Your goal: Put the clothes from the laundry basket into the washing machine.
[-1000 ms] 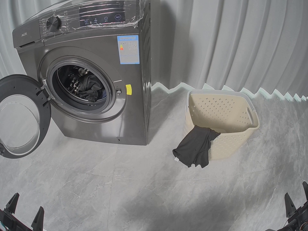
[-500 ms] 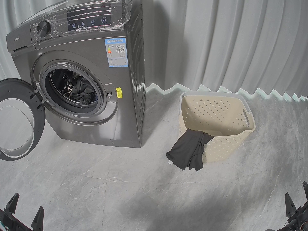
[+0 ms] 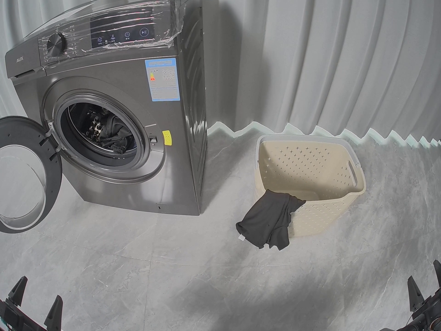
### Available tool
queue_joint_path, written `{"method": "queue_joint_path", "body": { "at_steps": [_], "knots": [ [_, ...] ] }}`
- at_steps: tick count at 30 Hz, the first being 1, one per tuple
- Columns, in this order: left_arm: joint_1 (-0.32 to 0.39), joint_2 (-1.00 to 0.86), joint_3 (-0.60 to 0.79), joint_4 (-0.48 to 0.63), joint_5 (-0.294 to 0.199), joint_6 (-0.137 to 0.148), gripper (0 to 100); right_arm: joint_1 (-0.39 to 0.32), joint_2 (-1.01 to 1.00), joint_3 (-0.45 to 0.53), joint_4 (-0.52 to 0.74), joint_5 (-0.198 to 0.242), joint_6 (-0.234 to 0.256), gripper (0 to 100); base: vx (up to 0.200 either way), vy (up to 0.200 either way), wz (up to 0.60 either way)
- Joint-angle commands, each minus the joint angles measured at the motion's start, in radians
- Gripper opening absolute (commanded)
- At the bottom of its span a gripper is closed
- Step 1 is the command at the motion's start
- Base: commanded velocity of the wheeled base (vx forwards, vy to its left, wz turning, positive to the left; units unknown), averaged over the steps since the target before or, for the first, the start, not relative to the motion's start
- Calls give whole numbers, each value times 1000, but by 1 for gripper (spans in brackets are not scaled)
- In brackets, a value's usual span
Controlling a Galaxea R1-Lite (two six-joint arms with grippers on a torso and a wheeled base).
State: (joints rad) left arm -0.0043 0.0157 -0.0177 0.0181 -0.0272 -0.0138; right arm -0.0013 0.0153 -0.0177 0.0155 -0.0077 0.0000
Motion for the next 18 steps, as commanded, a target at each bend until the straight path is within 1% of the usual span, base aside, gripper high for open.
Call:
{"method": "queue_joint_path", "body": {
  "at_steps": [1,6,12,15,17,18],
  "knots": [
    [0,-16,12,0,0,0,100,0,-9,12,0,0,2,100,0,-200,0],
    [0,-16,12,0,0,2,100,1,-9,12,0,0,2,100,0,-200,0],
    [0,-16,12,0,0,0,100,0,-11,13,0,5,6,100,0,0,0],
    [0,-16,12,-1,0,0,100,-2,-11,15,-3,-5,8,100,200,0,0],
    [0,-16,12,0,0,5,100,0,-15,-5,-65,-2,3,100,200,0,0],
    [0,-16,12,-1,0,5,100,0,-14,-44,-111,-5,5,100,200,0,0]
  ]
}}
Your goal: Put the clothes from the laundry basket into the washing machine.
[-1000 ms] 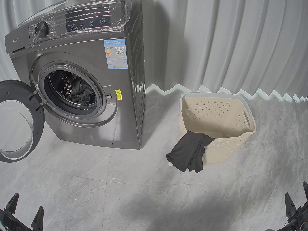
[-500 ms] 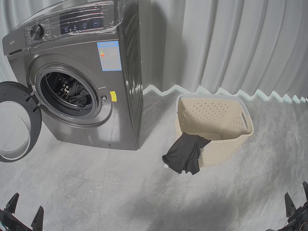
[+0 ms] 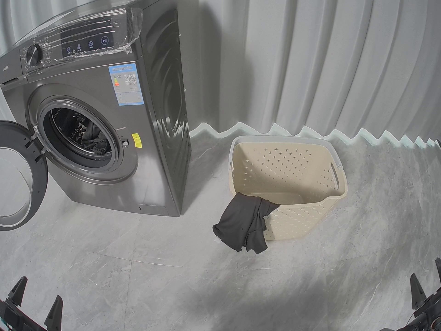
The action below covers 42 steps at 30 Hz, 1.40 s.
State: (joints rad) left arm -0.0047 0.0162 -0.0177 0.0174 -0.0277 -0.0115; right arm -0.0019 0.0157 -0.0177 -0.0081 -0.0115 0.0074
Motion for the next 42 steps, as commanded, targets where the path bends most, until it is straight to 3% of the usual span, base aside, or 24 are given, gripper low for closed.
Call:
{"method": "queue_joint_path", "body": {
  "at_steps": [1,2,5,9,13,14,18,28,31,36,38,40,42],
  "knots": [
    [0,-16,12,1,-1,5,100,2,-2,-102,-108,-2,-3,100,200,0,0],
    [0,-16,12,1,-1,5,100,2,-2,-102,-108,-2,-3,100,200,0,0],
    [0,-16,13,-1,-1,5,100,34,168,-225,-21,33,3,100,200,0,0],
    [0,-16,12,-1,-1,-1,100,145,411,-220,-18,107,11,100,50,0,0],
    [0,-16,12,-1,-1,-2,100,229,598,-231,-89,116,42,100,0,0,0],
    [0,-16,13,-1,-1,-1,100,292,727,-229,-181,113,60,100,0,0,0],
    [0,-16,13,-1,-1,-2,100,382,961,-223,-322,108,80,100,0,0,0],
    [0,-16,12,-1,-1,-4,100,474,1440,-220,-685,104,194,100,0,0,0],
    [0,-16,12,-1,-1,-4,100,491,1491,-219,-737,100,201,100,0,0,0],
    [0,-16,13,-1,-1,-4,100,550,1589,-245,-803,65,204,100,0,0,0],
    [0,-16,13,-1,0,-4,100,568,1661,-272,-840,28,206,100,0,0,0],
    [0,-16,13,-1,0,-4,100,568,1661,-272,-840,28,206,100,0,0,0],
    [0,-16,12,-1,0,-5,100,583,1744,-301,-923,-7,206,100,0,0,0]
  ]
}}
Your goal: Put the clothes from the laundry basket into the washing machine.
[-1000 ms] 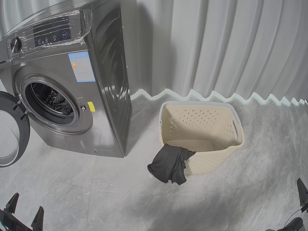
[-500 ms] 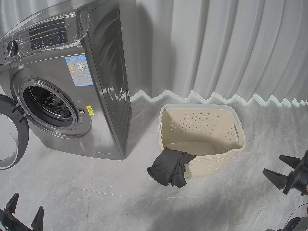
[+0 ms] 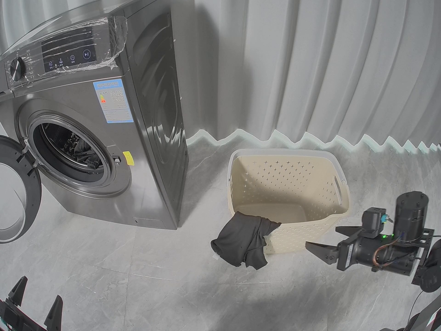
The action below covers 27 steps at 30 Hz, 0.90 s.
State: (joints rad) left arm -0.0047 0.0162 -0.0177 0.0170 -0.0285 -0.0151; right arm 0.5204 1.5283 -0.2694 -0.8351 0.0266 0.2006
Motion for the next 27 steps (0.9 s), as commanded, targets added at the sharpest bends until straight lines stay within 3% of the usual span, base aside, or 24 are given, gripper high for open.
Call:
{"method": "queue_joint_path", "body": {
  "at_steps": [1,14,27],
  "knots": [
    [0,-16,13,0,1,-2,100,66,254,-53,-122,-53,11,100,0,0,0],
    [0,-16,13,0,1,-2,100,144,492,-149,-214,-139,71,100,0,0,0],
    [0,-16,13,0,2,-3,100,148,556,-168,-216,-145,91,100,62,0,0]
  ]
}}
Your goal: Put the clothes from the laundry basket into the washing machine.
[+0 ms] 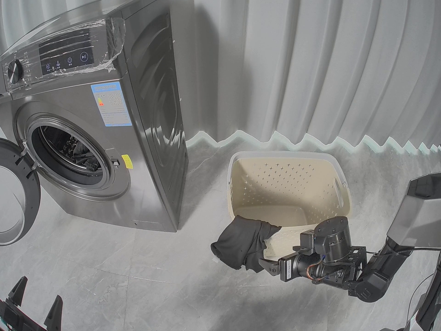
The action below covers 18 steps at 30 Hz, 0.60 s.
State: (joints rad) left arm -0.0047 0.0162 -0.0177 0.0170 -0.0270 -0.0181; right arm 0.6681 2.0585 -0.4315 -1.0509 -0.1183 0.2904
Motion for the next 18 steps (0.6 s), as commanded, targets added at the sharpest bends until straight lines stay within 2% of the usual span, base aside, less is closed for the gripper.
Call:
{"method": "queue_joint_path", "body": {
  "at_steps": [1,7,13,18],
  "knots": [
    [0,-16,13,1,1,0,100,2,34,-10,0,0,6,100,0,0,0],
    [0,-16,13,0,1,-2,100,2,86,-26,-24,2,23,100,0,0,0],
    [0,-16,13,0,2,-2,100,1,161,-79,-35,3,23,100,0,0,0],
    [0,-16,13,0,1,-3,100,1,255,-161,-49,3,26,100,0,0,0]
  ]
}}
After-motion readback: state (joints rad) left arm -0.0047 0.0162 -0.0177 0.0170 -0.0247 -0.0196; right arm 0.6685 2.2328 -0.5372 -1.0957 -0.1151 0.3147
